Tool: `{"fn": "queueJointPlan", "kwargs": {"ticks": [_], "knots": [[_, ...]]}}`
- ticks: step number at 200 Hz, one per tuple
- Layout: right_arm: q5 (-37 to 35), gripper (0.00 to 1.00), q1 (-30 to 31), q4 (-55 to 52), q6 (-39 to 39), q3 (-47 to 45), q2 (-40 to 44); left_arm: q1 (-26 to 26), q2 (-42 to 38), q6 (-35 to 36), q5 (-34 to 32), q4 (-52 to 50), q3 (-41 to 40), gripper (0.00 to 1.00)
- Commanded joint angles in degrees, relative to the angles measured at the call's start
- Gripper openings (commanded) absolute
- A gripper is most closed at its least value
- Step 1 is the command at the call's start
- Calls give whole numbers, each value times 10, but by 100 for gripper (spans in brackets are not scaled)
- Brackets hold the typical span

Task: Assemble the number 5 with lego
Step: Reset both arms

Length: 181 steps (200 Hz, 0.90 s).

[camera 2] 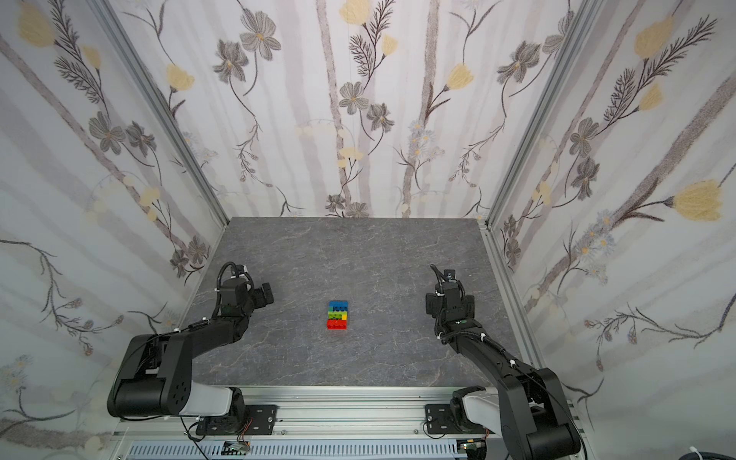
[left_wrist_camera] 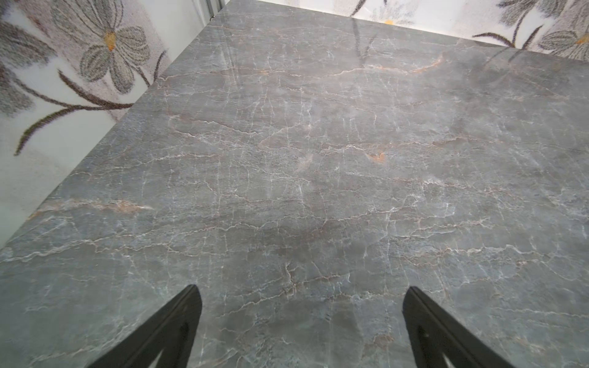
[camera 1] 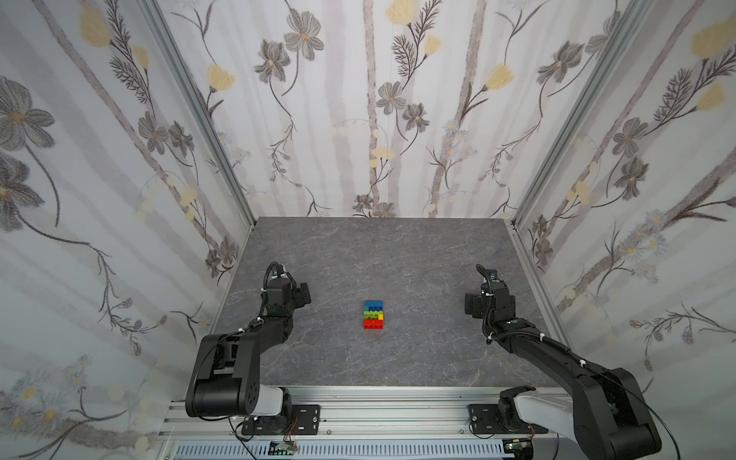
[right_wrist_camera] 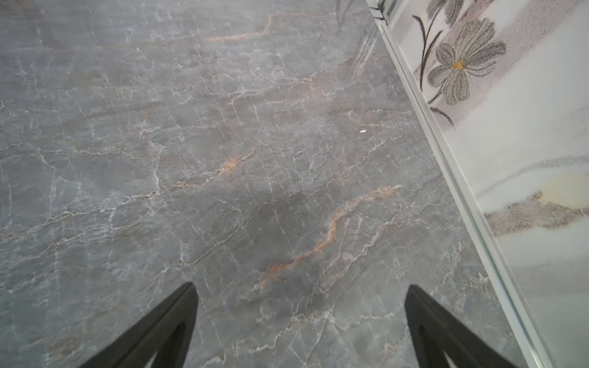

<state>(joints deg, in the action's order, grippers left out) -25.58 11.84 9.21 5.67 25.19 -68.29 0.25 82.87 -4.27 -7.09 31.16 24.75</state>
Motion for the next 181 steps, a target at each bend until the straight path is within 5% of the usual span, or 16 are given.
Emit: {"fn": "queueJointPlan", "kwargs": {"ticks": [1,37,63,75,181], "knots": [[4,100,0,195,-34,-41,-11,-2,27,21,31,153,-14,100],[71,100,0,286,-95,-42,-61,-14,67,43,45,198,-21,100],[133,100,-25,393,-99,-31,-182,-13,68,43,47,194,-18,100],[160,100,-41,331,-88,-15,-164,-13,67,43,44,191,-17,100],[161,100,-40,342,-91,-18,-167,-16,67,37,22,196,-21,100]]}}
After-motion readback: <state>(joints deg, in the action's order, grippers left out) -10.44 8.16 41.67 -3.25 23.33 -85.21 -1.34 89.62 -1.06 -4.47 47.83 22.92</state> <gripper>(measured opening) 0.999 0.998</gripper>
